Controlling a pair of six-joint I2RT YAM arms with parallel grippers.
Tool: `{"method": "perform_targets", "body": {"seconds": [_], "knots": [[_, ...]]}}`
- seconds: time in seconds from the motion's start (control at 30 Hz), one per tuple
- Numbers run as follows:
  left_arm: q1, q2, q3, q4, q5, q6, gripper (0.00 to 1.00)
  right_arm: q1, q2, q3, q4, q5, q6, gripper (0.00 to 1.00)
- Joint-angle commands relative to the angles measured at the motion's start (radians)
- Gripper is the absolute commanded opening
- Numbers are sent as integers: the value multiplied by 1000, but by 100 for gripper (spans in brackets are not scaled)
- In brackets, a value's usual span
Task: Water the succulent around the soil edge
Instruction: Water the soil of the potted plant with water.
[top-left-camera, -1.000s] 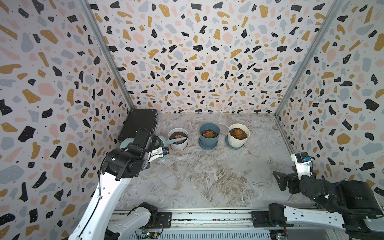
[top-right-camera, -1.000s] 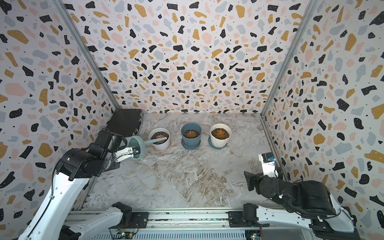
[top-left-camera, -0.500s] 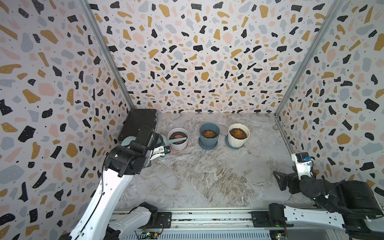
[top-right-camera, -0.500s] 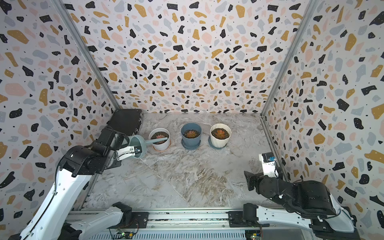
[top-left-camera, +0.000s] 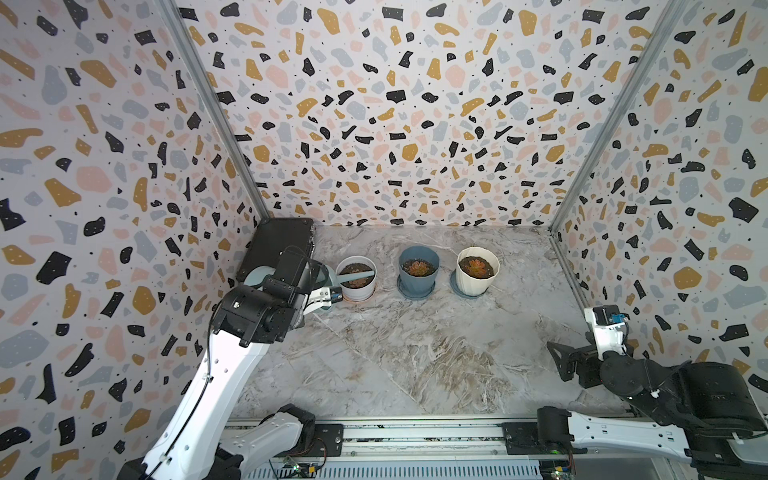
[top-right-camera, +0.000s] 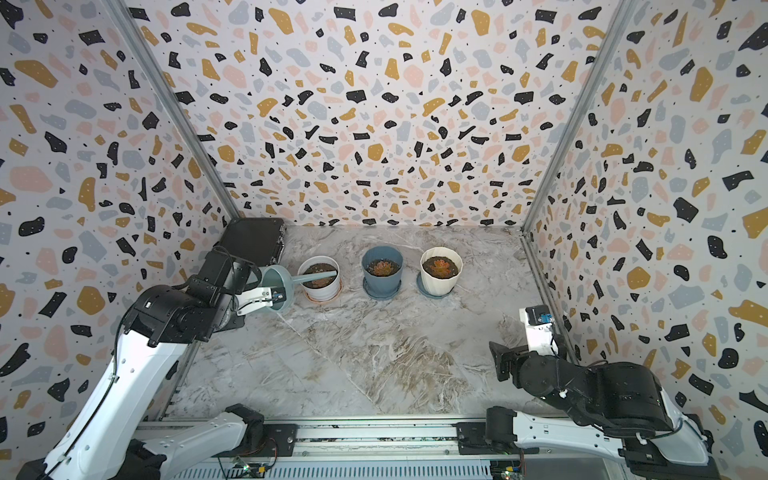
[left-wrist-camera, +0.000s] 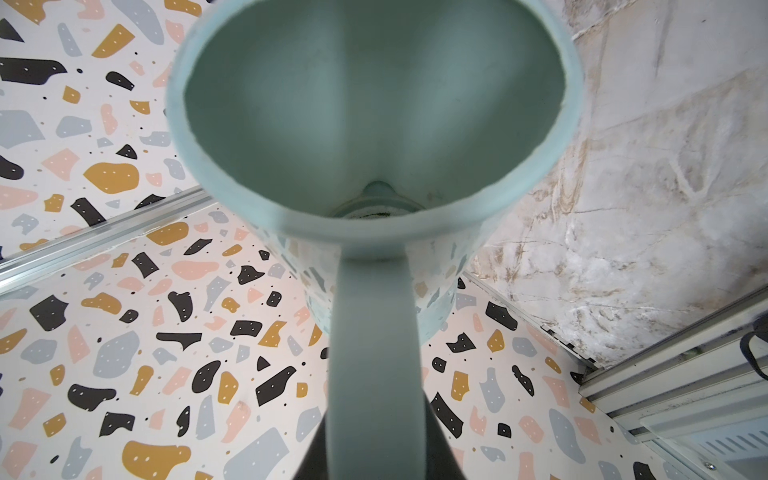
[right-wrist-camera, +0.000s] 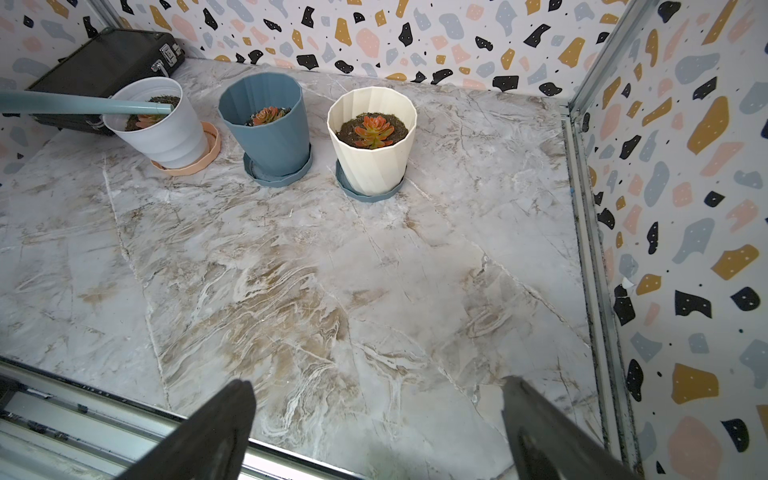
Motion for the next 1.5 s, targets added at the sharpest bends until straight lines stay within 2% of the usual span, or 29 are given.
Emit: {"method": "perform_targets", "body": {"seconds": [0.0, 0.57, 0.77, 0.9, 1.07, 1.2, 1.3, 1.47], "knots": [[-5, -9, 39, 80, -56, 10, 0, 5, -6, -2, -225, 22, 13, 98], [5, -13, -1, 167, -111, 13, 0, 4, -1, 5, -225, 25, 11, 98], [27, -123, -58, 249, -100, -46, 0, 4, 20, 19, -225, 32, 9, 98], [27, -200, -31, 227, -37, -256, 0, 5, 41, 26, -225, 33, 14, 99], [27, -294, 22, 171, 176, -633, 0, 5, 64, 32, -224, 37, 23, 99], [26, -327, 33, 60, 357, -910, 0, 5, 81, 57, -224, 46, 16, 99], [27, -338, 35, -33, 511, -1055, 0, 5, 96, 70, -221, 54, 11, 99], [27, -424, -84, 20, 731, -1251, 0, 4, 102, 58, -214, 46, 19, 99]]}}
